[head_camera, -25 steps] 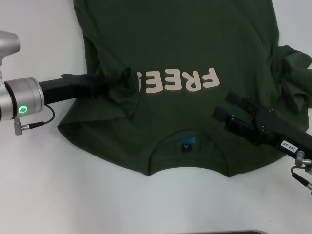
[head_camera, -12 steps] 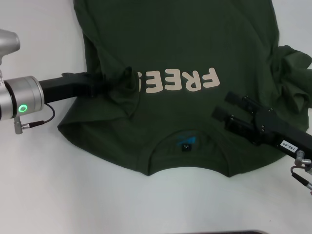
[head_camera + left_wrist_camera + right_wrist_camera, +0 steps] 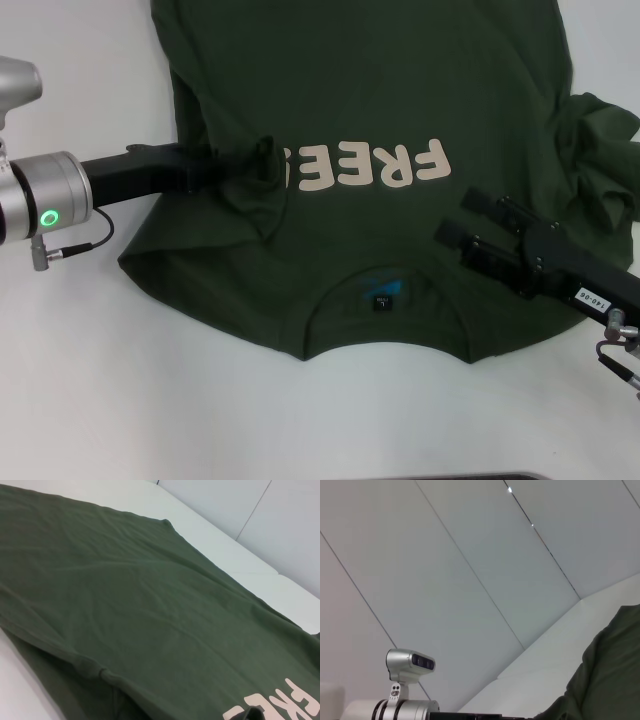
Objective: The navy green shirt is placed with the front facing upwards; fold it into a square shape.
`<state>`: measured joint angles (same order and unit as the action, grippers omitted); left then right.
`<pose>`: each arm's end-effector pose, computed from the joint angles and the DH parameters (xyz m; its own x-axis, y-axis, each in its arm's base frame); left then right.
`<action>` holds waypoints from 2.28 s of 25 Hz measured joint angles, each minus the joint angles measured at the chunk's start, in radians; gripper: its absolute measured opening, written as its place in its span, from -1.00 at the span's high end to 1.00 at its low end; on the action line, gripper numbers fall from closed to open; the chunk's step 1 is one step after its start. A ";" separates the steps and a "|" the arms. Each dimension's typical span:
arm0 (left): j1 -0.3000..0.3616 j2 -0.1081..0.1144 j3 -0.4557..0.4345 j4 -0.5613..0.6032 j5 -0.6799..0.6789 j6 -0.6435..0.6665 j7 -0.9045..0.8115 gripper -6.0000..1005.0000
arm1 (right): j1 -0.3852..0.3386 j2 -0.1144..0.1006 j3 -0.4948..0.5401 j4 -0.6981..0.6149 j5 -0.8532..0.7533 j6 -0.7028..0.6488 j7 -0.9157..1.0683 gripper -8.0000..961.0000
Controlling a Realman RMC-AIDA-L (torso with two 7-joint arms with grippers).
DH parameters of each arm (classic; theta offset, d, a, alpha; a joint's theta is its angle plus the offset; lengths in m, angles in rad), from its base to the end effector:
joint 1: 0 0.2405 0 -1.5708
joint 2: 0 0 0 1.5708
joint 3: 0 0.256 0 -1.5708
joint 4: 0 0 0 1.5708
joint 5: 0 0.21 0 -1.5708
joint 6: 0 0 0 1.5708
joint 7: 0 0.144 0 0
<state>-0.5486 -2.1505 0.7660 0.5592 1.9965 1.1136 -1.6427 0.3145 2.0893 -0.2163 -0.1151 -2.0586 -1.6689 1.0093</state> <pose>-0.2837 0.3539 -0.0503 0.5981 0.6204 0.5073 0.7847 -0.5818 -0.2138 0.3101 0.2209 -0.0477 0.3713 -0.3988 -0.8385 -0.7270 -0.6866 0.0046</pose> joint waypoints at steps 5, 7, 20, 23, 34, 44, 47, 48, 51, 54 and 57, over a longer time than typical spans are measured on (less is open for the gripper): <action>-0.001 -0.002 0.003 0.001 0.004 -0.011 -0.002 0.13 | 0.000 0.000 0.000 0.000 0.001 -0.001 0.000 -0.90; -0.003 -0.003 0.004 0.001 0.004 -0.012 -0.003 0.32 | 0.000 0.000 0.000 0.000 0.001 -0.001 0.000 -0.90; -0.014 -0.003 0.004 -0.004 0.001 -0.012 -0.004 0.90 | 0.000 0.000 0.000 0.000 0.002 -0.002 0.000 -0.90; -0.014 -0.003 0.004 -0.002 0.001 -0.007 -0.003 0.95 | 0.000 0.000 0.000 0.000 0.002 -0.002 0.000 -0.90; -0.017 -0.010 0.000 -0.003 0.001 0.000 -0.003 0.57 | 0.000 0.000 0.002 0.000 0.004 0.000 0.000 -0.90; -0.025 -0.010 -0.001 0.001 -0.001 0.010 -0.003 0.00 | 0.001 0.000 0.002 0.000 0.005 -0.001 0.000 -0.90; -0.026 -0.010 -0.002 0.001 -0.001 0.010 -0.003 -0.13 | 0.002 0.000 0.002 0.000 0.005 -0.002 0.000 -0.90; -0.028 -0.011 -0.002 0.001 -0.001 0.009 -0.003 -0.17 | 0.002 0.000 0.002 0.000 0.005 -0.002 0.000 -0.90; -0.030 -0.011 -0.002 -0.001 -0.001 -0.002 -0.003 -0.33 | 0.002 0.000 0.002 0.001 0.005 -0.002 0.000 -0.90; -0.035 -0.011 0.000 -0.005 -0.001 -0.026 -0.003 -0.58 | 0.002 0.000 0.002 0.001 0.005 -0.002 0.000 -0.90; -0.036 -0.011 0.002 -0.006 -0.001 -0.036 -0.003 -0.72 | 0.002 0.000 0.001 0.002 0.005 -0.002 0.000 -0.90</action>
<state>-0.5846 -2.1614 0.7683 0.5535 1.9956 1.0776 -1.6460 0.3161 2.0892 -0.2151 -0.1134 -2.0540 -1.6706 1.0093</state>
